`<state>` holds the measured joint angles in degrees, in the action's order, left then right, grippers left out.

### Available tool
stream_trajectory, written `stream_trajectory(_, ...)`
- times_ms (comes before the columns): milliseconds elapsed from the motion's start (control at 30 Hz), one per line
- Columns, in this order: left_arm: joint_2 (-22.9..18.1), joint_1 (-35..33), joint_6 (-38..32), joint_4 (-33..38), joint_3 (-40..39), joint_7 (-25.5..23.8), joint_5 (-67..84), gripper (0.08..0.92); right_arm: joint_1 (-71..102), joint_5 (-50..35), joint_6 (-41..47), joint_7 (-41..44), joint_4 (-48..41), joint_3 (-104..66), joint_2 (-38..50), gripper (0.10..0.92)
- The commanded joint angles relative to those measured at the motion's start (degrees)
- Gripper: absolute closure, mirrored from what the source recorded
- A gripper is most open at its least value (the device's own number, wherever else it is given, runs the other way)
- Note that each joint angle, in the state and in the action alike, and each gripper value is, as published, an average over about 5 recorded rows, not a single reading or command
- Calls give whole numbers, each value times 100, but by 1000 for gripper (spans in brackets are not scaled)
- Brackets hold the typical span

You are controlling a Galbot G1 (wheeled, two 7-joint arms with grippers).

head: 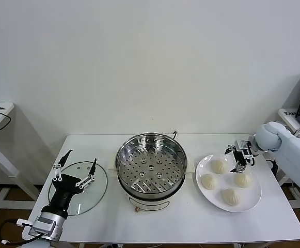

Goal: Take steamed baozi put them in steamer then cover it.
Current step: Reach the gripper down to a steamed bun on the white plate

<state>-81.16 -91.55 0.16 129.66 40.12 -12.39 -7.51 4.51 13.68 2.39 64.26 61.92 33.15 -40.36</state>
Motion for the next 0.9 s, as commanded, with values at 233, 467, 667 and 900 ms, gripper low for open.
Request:
stream_trajectory(233, -27, -14, -21, -19, -6, -4, -46, 177, -158, 334, -22, 142, -942, 148, -756, 203)
stream_trajectory(467, -38, -15, -46, -20, 21, -1, -62, 177, -71, 413, -58, 34, -1060, 56, -924, 203)
stream_trajectory(667, -40, -26, -66, -20, 28, 0, -79, 177, -46, 476, -89, 24, -1086, 34, -978, 203)
stream_trajectory(900, -37, -30, -65, 1, 33, 4, -85, 177, -32, 523, -130, 36, -1081, 22, -981, 203)
